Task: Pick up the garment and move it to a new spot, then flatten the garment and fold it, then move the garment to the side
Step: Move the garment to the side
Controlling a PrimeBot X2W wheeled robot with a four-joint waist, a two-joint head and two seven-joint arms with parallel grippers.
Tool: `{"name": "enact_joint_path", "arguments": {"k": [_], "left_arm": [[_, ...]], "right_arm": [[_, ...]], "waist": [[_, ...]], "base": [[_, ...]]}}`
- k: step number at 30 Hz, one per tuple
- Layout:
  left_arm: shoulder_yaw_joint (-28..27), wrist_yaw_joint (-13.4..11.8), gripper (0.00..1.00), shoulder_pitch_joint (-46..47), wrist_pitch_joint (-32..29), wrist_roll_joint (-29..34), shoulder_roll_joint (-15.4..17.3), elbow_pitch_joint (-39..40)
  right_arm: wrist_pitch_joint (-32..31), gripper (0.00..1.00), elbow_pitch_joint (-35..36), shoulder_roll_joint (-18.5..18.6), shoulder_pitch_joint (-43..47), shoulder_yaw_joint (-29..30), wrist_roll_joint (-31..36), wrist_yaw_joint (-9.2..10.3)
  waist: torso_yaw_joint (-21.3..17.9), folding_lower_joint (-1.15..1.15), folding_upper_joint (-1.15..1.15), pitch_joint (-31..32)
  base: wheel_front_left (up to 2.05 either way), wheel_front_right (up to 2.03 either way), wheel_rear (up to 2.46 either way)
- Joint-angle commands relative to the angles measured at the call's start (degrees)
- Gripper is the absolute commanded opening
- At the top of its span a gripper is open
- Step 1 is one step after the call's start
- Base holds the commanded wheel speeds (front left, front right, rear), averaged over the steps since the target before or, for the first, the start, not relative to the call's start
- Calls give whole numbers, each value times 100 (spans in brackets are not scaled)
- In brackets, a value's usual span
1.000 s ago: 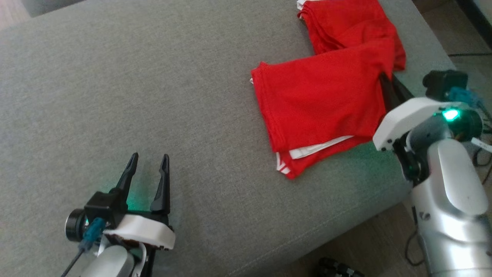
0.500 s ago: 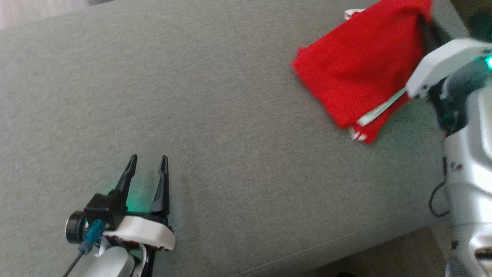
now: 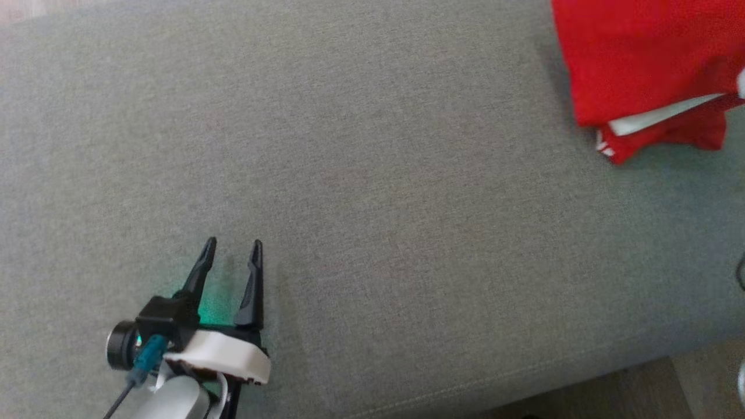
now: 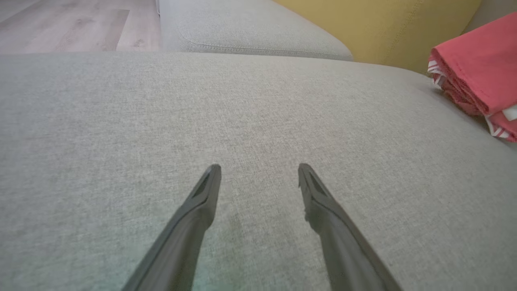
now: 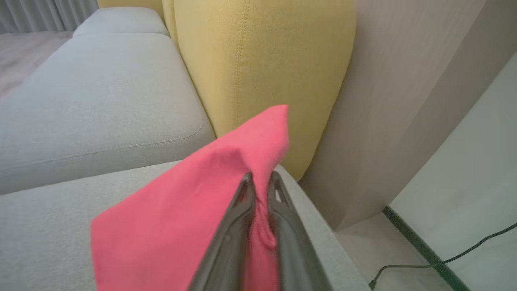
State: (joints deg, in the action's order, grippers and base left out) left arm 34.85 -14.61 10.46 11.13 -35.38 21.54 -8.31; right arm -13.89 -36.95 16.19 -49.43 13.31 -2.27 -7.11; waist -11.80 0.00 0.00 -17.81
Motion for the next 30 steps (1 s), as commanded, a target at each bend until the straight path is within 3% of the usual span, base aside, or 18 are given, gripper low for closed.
{"name": "enact_joint_path", "arguments": {"k": [1, 2, 11, 21, 30], "left_arm": [[-163, 4, 100, 185, 3, 26, 90, 170], [-153, 0, 100, 185, -6, 30, 93, 176], [-78, -38, 100, 143, -89, 43, 133, 235], [-82, -73, 100, 64, -72, -23, 127, 248], [-296, -107, 100, -145, 139, -263, 10, 165]], "right_arm": [[136, 76, 177, 159, -196, -46, 134, -37], [253, 100, 162, 202, -189, -23, 222, -37], [841, 100, -265, 53, -128, -8, 466, -37], [1182, 100, -329, -150, -88, -594, 321, -37], [1422, 100, -165, -509, 421, -1374, -18, -37]], "waist": [[12, 0, 0, -10], [13, 0, 0, -14], [-83, 0, 0, 64], [-118, 0, 0, 443], [141, 0, 0, 1183]], "base": [[0, 0, 0], [0, 0, 0], [0, 0, 0], [0, 0, 0], [0, 0, 0]]}}
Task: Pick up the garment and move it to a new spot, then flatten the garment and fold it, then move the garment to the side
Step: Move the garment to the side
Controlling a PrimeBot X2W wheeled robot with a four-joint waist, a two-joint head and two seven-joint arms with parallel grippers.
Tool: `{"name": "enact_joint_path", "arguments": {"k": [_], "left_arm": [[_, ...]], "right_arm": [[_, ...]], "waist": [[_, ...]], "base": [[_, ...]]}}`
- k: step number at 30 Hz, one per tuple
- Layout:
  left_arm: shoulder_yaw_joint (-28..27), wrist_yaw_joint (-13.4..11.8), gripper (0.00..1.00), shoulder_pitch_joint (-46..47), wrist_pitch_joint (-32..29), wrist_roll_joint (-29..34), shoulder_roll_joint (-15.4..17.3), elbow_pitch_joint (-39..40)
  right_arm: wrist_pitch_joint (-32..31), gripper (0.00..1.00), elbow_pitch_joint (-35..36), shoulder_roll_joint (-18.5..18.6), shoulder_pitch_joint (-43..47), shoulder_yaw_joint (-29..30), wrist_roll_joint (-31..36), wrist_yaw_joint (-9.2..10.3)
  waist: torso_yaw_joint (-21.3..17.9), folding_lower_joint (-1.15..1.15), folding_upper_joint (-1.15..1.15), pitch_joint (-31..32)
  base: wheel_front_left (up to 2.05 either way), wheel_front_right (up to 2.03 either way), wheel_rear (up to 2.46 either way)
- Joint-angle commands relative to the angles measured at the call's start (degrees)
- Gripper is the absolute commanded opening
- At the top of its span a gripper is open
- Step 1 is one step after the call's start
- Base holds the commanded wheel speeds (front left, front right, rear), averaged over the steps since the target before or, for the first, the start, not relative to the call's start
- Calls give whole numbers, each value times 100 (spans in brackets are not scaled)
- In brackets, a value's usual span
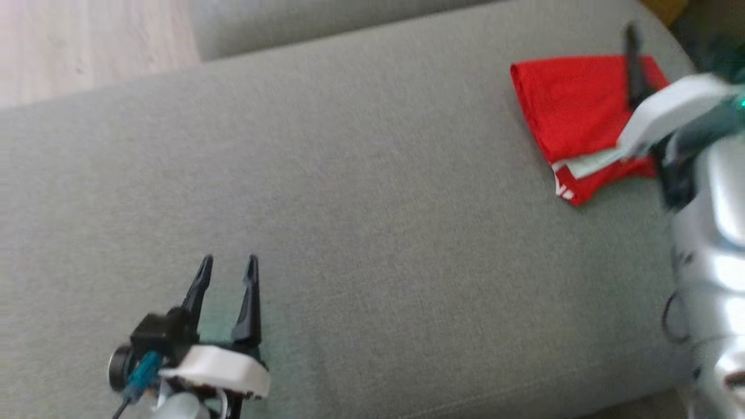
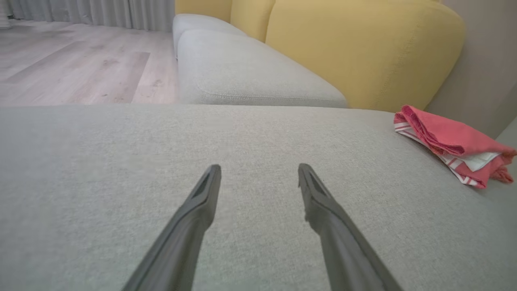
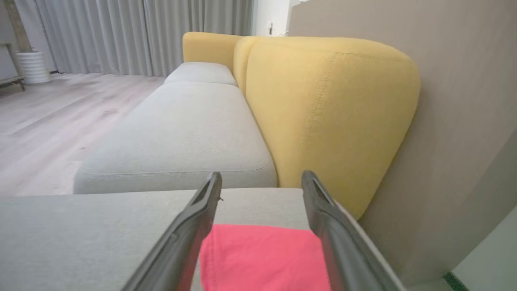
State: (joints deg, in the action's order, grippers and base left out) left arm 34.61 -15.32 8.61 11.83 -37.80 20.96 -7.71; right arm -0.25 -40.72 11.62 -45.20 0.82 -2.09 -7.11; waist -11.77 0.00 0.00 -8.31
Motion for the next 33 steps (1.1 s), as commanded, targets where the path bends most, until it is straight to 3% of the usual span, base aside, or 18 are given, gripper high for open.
{"name": "enact_joint_path", "arguments": {"k": [1, 7, 15, 24, 33], "left_arm": [[-306, -41, 100, -12, 94, -61, 51, 85], [-583, -178, 100, -438, 217, -240, 9, 50], [-832, -332, 100, -942, 285, -258, 8, 119], [-874, -312, 100, -1227, 303, -188, 35, 65], [-831, -261, 100, -1429, 306, -199, 1, 17]], "right_arm": [[90, 100, 225, -101, 103, -190, -88, -37], [260, 100, 286, -433, 858, -559, -308, -37], [743, 100, 724, -817, 2140, -552, -468, -37], [1043, 100, 1930, -872, 3813, -514, -698, -37], [840, 100, 2767, -873, 4653, -574, -747, -37]], "waist": [[185, 0, 0, 339], [450, 0, 0, 846], [813, 0, 0, 1140], [1090, 0, 0, 1338], [1179, 0, 0, 1372]], "base": [[0, 0, 0], [0, 0, 0], [0, 0, 0], [0, 0, 0], [0, 0, 0]]}}
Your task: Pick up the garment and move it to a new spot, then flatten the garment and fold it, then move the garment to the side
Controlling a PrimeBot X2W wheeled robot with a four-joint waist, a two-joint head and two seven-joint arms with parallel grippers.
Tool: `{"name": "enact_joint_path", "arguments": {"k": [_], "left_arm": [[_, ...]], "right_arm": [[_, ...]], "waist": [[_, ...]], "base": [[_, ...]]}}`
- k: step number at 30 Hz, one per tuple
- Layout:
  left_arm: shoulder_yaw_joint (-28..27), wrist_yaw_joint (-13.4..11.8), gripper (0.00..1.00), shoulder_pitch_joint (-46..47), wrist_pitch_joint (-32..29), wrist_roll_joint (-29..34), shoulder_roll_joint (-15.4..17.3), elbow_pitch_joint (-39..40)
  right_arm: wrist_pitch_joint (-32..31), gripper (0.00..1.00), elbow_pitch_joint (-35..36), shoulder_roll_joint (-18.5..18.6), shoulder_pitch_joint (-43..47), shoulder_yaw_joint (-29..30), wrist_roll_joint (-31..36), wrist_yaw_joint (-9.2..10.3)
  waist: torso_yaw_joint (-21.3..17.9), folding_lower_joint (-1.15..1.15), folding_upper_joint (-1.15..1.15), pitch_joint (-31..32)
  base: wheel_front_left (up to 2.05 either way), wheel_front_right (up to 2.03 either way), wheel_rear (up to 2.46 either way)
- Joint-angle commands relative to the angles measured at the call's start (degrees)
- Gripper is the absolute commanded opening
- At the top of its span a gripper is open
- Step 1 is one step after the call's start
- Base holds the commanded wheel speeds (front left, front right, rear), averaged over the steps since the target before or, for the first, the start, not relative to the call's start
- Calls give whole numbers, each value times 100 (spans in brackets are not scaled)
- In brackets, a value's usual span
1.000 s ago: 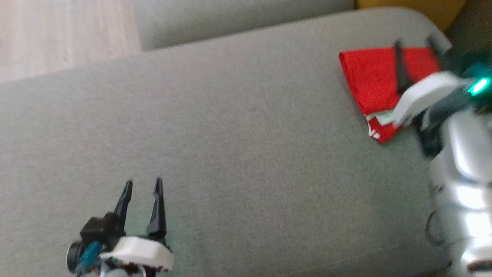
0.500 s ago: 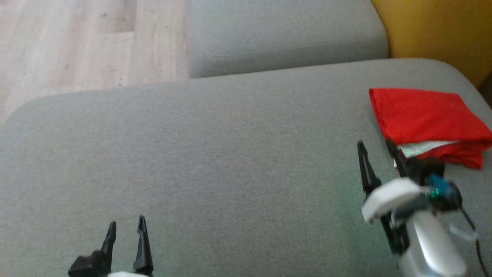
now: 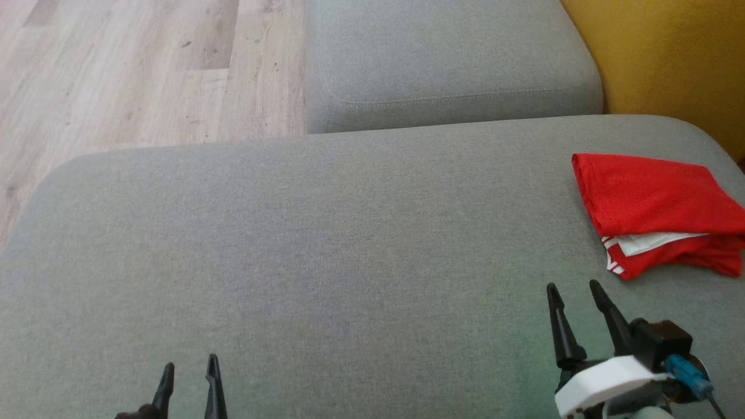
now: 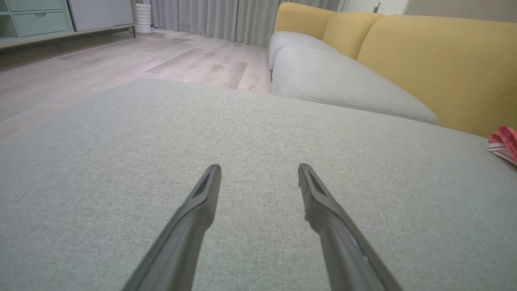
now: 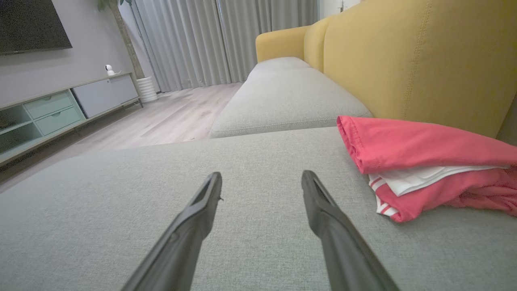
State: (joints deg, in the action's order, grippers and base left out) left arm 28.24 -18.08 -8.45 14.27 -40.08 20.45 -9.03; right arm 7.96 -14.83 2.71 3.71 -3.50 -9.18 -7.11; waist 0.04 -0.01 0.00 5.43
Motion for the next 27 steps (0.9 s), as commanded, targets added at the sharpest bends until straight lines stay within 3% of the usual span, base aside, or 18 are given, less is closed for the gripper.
{"name": "enact_joint_path", "arguments": {"k": [1, 17, 18, 27], "left_arm": [[-173, 12, 100, 274, 56, 44, 55, 133], [-97, 33, 100, 394, 22, -1, -43, 72], [119, 43, 0, 30, -8, -4, -82, -46], [45, 133, 0, -67, -81, -208, -259, -368]], "right_arm": [[-17, 100, 251, 18, -178, -171, -50, -37], [-301, 100, 672, 17, 30, -354, -135, -37], [-308, 0, 457, -7, 181, -194, -93, 0], [-332, 0, 57, 9, 253, -175, -424, 1]], "waist": [[2, 1, 0, -5], [4, 1, 0, -88], [4, 1, 0, -89], [2, 1, 0, -110]], "base": [[0, 0, 0], [0, 0, 0], [0, 0, 0], [0, 0, 0]]}}
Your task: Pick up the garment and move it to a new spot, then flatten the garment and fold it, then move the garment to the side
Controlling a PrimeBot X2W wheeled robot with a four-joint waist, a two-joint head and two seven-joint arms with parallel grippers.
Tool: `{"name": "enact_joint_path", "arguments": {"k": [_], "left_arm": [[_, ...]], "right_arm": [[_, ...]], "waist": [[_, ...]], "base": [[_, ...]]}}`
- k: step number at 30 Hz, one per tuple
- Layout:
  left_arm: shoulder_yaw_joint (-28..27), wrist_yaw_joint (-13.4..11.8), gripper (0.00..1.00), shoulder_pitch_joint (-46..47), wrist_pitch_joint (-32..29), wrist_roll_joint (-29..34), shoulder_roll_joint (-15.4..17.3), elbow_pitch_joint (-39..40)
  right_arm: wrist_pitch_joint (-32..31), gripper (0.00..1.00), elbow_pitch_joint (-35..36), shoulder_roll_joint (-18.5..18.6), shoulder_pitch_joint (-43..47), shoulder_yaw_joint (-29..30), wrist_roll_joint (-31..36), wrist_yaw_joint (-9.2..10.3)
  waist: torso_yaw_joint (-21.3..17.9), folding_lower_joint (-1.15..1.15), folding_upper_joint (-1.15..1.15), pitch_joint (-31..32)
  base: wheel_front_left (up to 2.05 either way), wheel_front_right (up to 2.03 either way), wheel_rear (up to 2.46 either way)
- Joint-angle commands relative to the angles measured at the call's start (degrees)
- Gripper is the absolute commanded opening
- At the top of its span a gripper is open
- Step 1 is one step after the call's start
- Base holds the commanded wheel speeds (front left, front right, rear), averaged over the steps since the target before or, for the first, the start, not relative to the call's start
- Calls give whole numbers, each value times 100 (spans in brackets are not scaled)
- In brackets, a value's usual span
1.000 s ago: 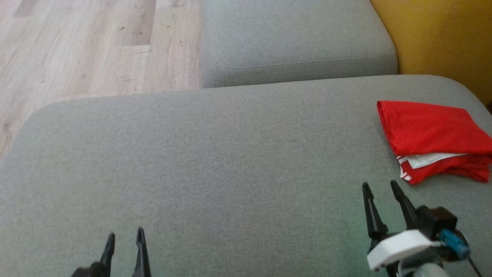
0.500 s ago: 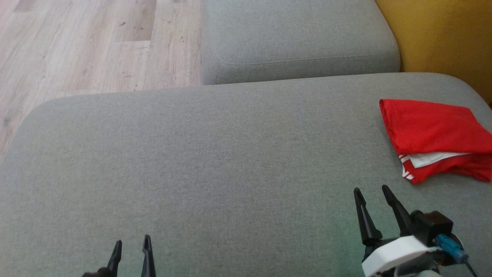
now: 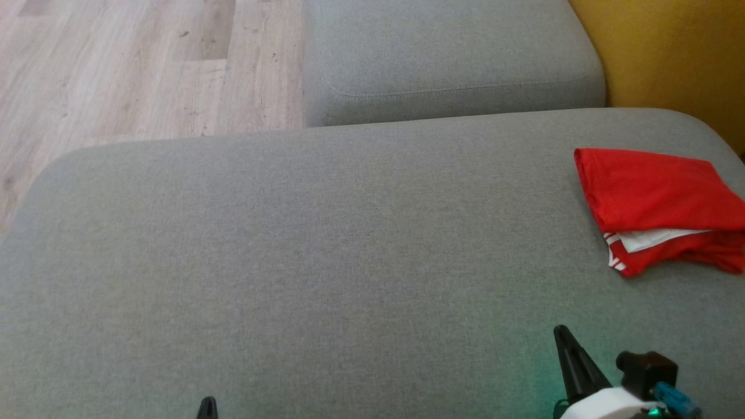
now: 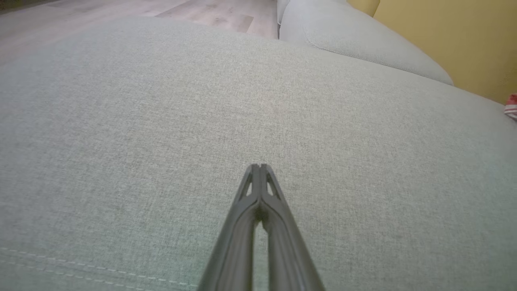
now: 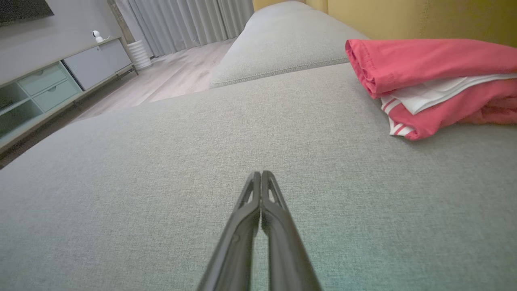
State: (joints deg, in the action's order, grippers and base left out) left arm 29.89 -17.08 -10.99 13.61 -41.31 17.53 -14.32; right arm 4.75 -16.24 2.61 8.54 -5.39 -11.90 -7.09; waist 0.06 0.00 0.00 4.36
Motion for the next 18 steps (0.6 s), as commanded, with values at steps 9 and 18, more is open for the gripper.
{"name": "enact_joint_path", "arguments": {"k": [9, 18], "left_arm": [[-370, 215, 0, 304, -154, -470, -69, 140], [-594, 379, 0, 410, -280, -811, -161, 120]], "right_arm": [[-60, 0, 195, 54, -328, 58, -779, -4], [-107, 0, 197, 78, -409, 103, -1331, -7]], "waist": [[0, 0, 0, -37], [-1, 0, 0, -67]], "base": [[0, 0, 0], [0, 0, 0]]}}
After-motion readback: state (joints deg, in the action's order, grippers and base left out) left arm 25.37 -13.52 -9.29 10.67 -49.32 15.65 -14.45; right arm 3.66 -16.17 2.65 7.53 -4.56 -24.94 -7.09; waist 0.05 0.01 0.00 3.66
